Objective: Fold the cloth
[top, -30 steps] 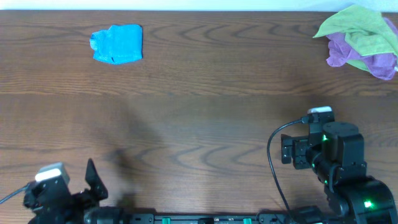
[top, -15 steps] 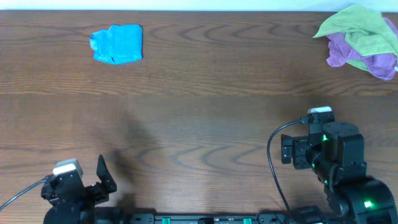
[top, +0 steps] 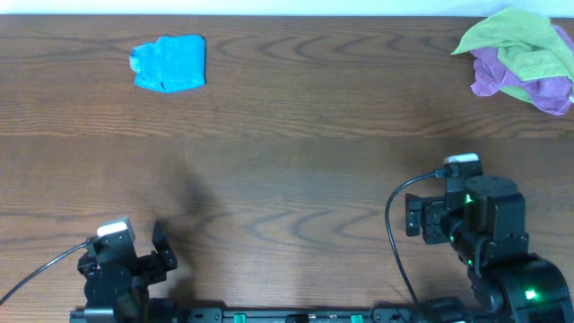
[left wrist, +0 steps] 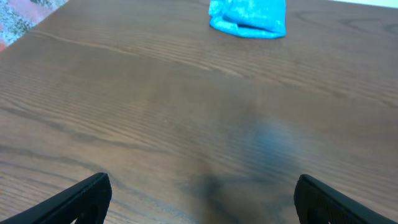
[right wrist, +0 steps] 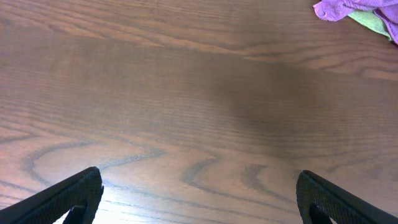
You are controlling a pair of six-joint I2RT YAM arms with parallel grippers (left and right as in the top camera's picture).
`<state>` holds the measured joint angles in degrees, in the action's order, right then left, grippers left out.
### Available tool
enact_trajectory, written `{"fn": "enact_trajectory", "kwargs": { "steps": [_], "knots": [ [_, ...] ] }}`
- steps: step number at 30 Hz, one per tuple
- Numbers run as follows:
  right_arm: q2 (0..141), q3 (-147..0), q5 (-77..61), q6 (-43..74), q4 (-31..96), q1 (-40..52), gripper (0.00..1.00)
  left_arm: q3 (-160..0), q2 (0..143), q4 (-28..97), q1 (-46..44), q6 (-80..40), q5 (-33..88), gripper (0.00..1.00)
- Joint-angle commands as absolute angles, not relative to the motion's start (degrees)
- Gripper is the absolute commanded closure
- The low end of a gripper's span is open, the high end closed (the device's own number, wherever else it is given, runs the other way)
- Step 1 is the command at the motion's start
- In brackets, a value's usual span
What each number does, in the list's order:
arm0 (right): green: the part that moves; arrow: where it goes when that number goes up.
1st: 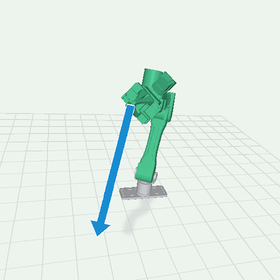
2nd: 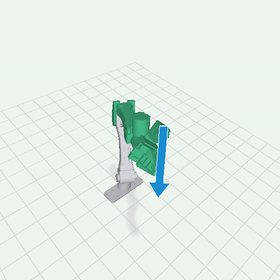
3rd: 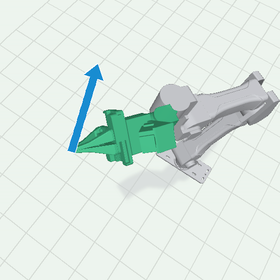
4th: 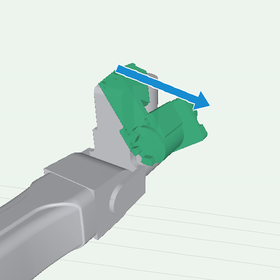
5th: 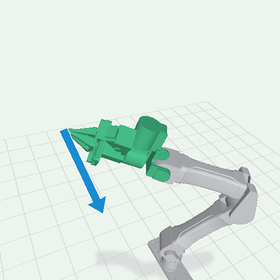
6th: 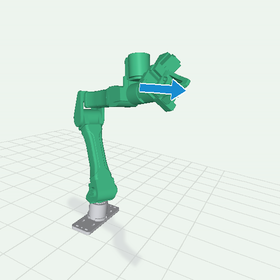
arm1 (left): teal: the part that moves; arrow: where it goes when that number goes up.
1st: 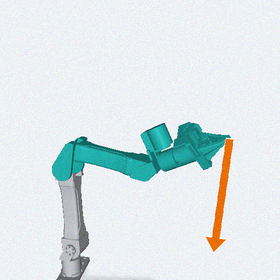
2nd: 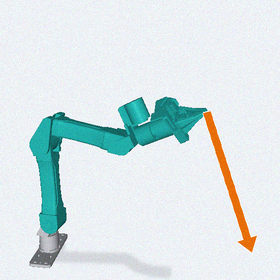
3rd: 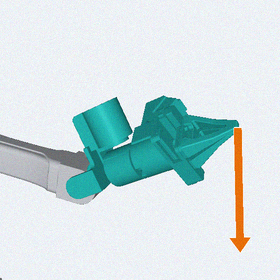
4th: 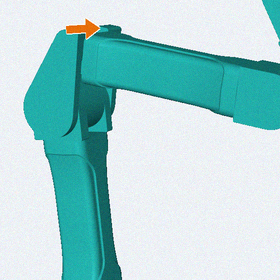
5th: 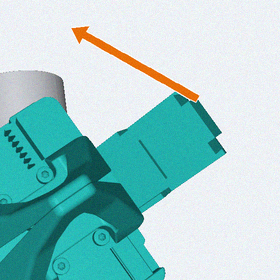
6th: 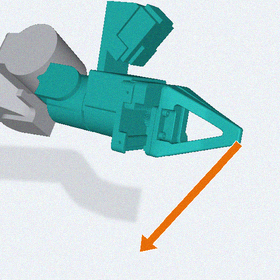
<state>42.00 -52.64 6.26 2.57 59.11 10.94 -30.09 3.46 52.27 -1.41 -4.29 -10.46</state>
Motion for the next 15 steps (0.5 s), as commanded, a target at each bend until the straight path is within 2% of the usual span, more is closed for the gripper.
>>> {"fn": "enact_trajectory", "kwargs": {
  "steps": [1,15],
  "knots": [
    [42.0,-52.5,6.6,3.4,59.2,10.5,0.01,-28.6,3.2,52.0,-1.5,-4.3,-9.8,0.05],
    [42.0,-52.5,6.6,3.4,59.2,10.5,0.01,-22.5,0.2,50.3,0.8,-4.3,-9.0,0.05]
  ]
}}
